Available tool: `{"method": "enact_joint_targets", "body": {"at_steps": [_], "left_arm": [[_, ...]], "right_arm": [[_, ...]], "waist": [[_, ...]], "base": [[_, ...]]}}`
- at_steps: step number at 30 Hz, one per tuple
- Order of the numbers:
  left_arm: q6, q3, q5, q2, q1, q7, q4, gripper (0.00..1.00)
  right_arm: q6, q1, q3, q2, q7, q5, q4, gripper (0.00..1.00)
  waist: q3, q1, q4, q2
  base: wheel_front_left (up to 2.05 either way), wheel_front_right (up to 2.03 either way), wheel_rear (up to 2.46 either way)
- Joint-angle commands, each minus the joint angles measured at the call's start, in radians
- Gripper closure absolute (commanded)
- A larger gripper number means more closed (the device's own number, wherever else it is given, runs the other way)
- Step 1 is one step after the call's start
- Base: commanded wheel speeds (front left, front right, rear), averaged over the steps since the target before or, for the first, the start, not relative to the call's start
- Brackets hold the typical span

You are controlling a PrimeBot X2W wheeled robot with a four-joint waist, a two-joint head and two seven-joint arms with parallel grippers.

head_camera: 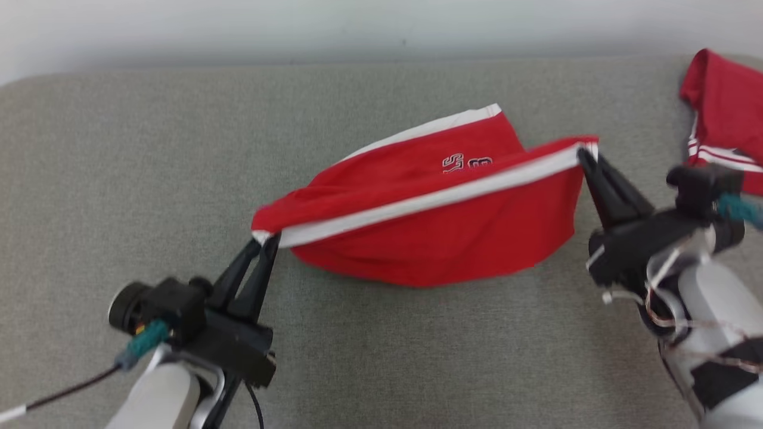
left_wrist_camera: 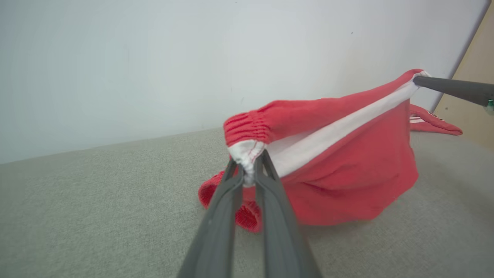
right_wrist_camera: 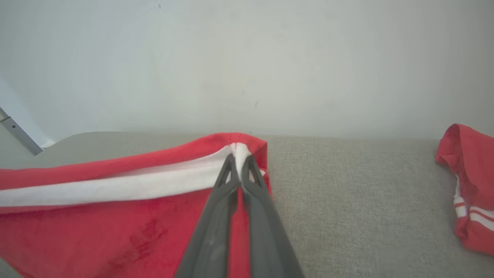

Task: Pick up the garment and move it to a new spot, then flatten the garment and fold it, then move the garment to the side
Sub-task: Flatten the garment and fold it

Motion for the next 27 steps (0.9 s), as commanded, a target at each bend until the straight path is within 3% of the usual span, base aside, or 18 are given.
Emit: {"method": "enact_joint_targets", "body": {"at_steps": [1, 10, 21, 27], "left_arm": [[0.002, -0.015, -0.019, 0.007, -0.049, -0.003, 0.032, 1.00], [0.002, -0.113, -0.107, -0.015, -0.275, -0.003, 0.191, 1.00], [0.003, -0.172, -0.170, -0.058, -0.424, -0.003, 0.375, 1.00], [0.002, -0.191, -0.182, -0.082, -0.463, -0.003, 0.420, 1.00]], "right_arm": [[-0.003, -0.064, 0.021, -0.007, 0.005, 0.006, 0.054, 1.00], [-0.003, -0.398, 0.148, -0.018, -0.033, 0.017, 0.383, 1.00], [-0.003, -0.612, 0.229, 0.062, -0.098, 0.008, 0.680, 1.00], [-0.003, -0.656, 0.278, 0.087, -0.147, 0.015, 0.769, 1.00]], "waist": [[0.052, -0.0001, 0.026, -0.0001], [0.152, -0.0001, 0.067, -0.0001], [0.236, -0.0001, 0.083, -0.0001], [0.247, -0.0001, 0.092, -0.0001]], "base": [[0.00, 0.00, 0.00], [0.00, 0.00, 0.00], [0.00, 0.00, 0.00], [0.00, 0.00, 0.00]]}}
